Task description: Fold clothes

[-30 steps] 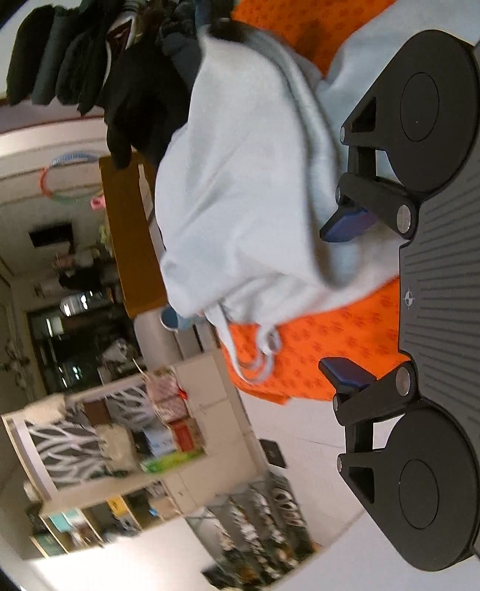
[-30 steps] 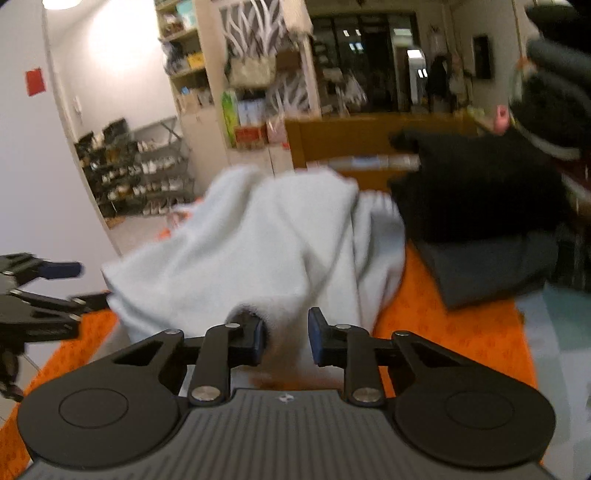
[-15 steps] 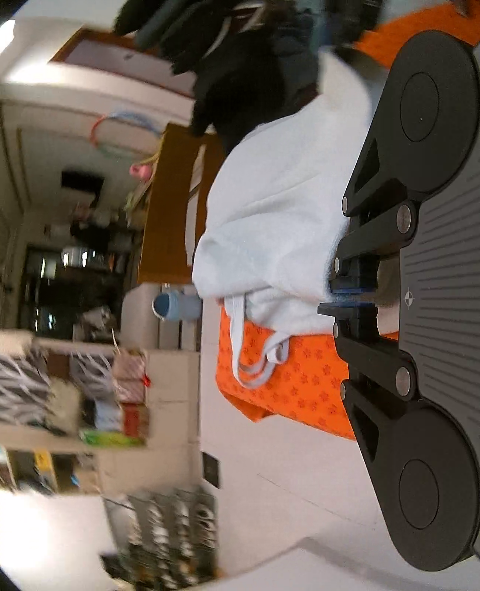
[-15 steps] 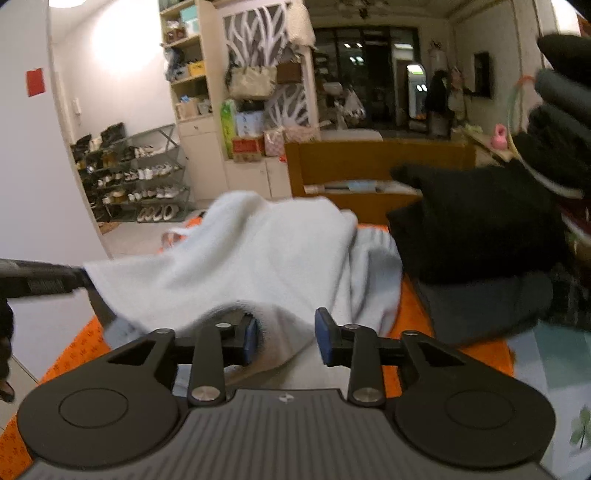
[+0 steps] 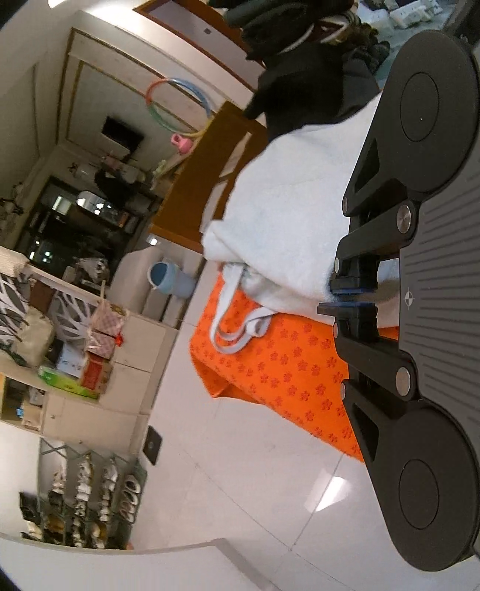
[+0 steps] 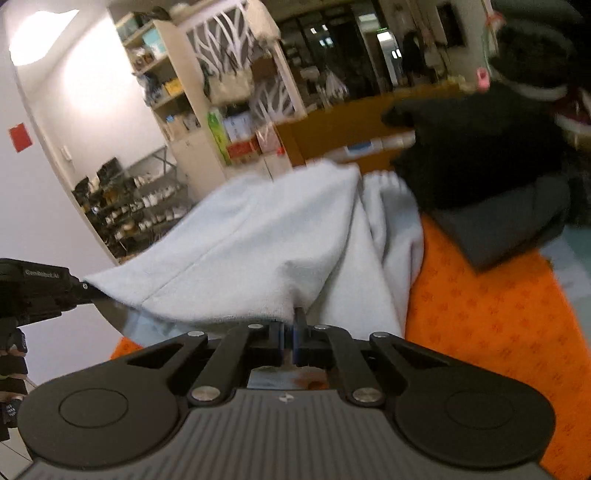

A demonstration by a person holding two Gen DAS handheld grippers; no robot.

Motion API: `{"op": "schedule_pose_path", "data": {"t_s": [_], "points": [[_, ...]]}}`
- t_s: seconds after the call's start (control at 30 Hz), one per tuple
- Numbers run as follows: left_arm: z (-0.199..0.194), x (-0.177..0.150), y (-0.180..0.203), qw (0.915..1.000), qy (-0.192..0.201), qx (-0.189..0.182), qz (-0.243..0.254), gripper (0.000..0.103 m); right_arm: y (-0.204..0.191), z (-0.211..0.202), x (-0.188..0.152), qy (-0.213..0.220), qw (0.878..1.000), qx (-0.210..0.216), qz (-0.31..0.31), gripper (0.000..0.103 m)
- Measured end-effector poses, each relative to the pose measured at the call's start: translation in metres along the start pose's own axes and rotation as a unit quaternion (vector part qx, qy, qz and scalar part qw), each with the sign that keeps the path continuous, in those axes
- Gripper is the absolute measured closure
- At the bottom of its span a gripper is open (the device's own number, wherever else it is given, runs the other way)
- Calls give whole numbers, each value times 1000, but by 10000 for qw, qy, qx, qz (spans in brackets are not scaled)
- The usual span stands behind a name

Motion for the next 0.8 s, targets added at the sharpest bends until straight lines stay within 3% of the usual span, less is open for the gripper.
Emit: {"op": "schedule_pose_path", "data": {"t_s": [0.2, 0.4, 0.53, 0.8], "points": [[-54, -9, 6, 9994, 241, -219, 112, 97, -22, -58, 11, 269, 9992, 38, -308, 98], [-135, -43, -3, 9984, 328, -336, 324, 97, -49, -138, -10, 399, 9987, 78, -314, 98], [-199, -81, -11, 9963, 365, -453, 630, 97, -70, -203, -49, 412, 9989, 23, -239, 98], [-320, -174, -42, 9900, 272, -818, 1113, 97, -119, -334, -171, 278, 9987, -419, 115, 98]]}}
Point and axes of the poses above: each gripper's, at about its wrist camera, not at the fingertips, and z roughly the way its jaws point, y to its right, x to its top, the point moved 2 cm from there along z, roughly the way its jaws point, and after that the axes turned 4 degrees about -x, right-handed, at the moved point
